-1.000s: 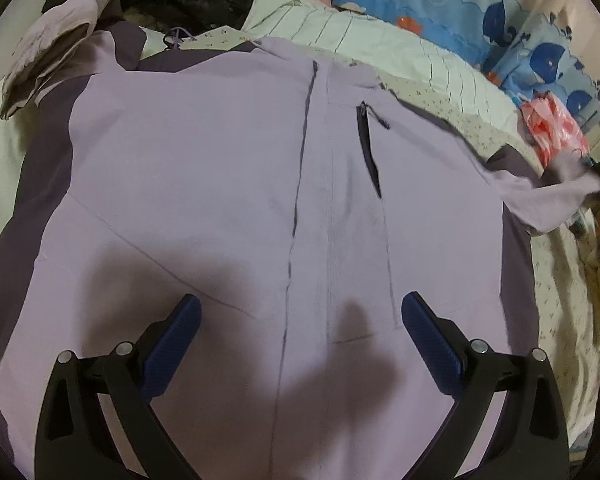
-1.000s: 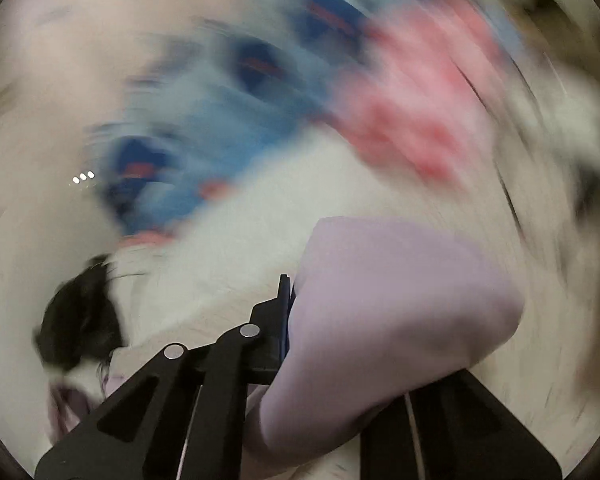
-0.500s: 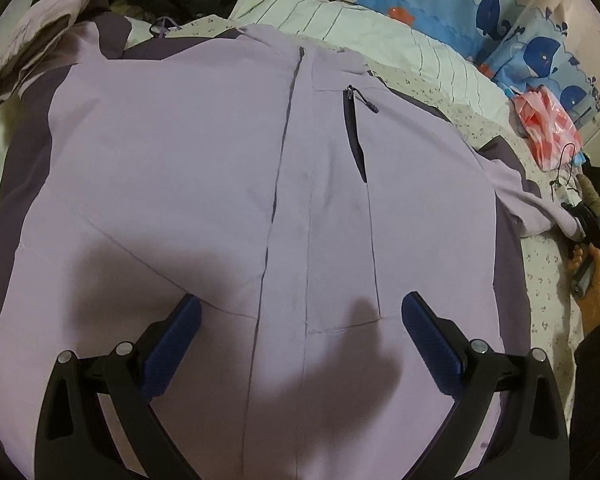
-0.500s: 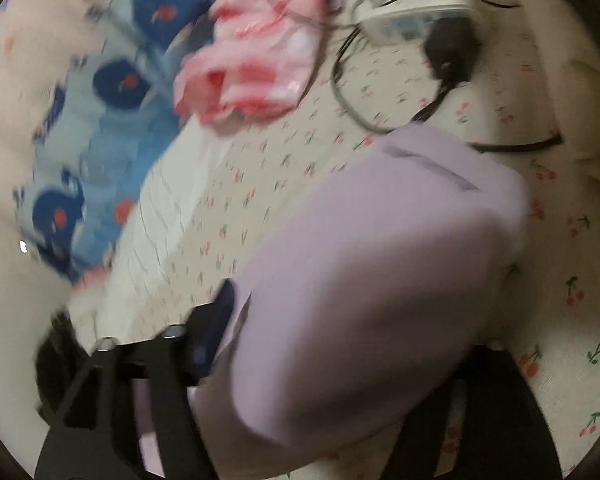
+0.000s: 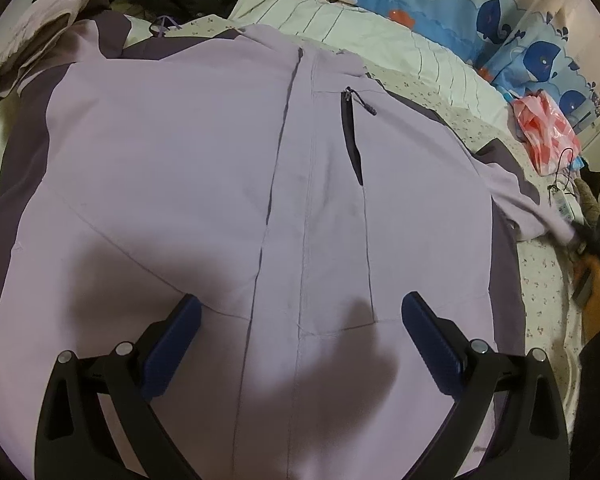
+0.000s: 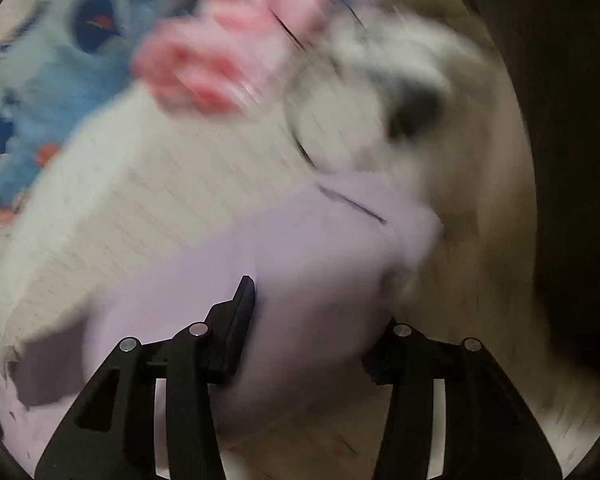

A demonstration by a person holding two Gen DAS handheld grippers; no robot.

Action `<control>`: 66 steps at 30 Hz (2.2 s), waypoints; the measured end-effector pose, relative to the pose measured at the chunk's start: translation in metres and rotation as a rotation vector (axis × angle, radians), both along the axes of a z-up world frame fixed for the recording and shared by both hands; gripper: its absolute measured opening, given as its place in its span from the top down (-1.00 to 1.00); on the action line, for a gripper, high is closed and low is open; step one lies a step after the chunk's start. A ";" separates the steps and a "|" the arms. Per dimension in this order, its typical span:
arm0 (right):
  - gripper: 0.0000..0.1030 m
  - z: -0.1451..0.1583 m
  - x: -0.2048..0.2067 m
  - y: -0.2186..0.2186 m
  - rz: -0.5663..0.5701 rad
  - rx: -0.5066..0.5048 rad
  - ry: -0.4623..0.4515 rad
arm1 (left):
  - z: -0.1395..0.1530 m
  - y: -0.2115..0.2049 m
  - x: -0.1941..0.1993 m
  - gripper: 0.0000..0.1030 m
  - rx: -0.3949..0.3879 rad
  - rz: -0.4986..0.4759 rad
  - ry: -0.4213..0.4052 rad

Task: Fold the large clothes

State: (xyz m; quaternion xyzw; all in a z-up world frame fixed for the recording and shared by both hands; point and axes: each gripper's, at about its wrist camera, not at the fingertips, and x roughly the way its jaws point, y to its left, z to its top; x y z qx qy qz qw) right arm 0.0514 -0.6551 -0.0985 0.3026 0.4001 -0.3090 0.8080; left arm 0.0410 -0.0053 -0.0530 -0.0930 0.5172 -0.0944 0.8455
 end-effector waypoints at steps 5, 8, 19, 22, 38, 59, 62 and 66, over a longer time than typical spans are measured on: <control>-0.12 0.027 -0.065 0.065 -0.088 -0.207 -0.131 | 0.003 0.011 -0.003 -0.87 -0.025 0.012 0.002; -0.38 0.061 -0.085 0.103 -0.088 -0.369 -0.305 | 0.004 0.016 -0.006 -0.87 -0.019 0.019 -0.003; -0.60 0.034 -0.005 0.151 0.204 -0.136 -0.097 | 0.030 0.049 -0.012 -0.87 0.194 0.070 -0.148; -0.63 0.074 -0.038 0.201 0.278 -0.102 -0.254 | 0.049 0.083 -0.014 -0.87 0.244 0.149 -0.228; -0.68 0.101 -0.097 0.487 0.811 0.194 -0.460 | 0.040 0.137 0.093 -0.29 0.943 0.120 -0.448; -0.68 0.072 -0.090 0.479 0.753 0.309 -0.389 | 0.235 0.433 0.112 -0.45 0.561 0.819 -0.279; -0.69 0.074 -0.089 0.472 0.746 0.344 -0.406 | 0.206 0.352 0.076 -0.75 0.451 0.639 -0.385; -0.69 0.087 -0.096 0.428 0.649 0.377 -0.457 | 0.141 0.210 0.022 -0.82 0.216 0.303 -0.414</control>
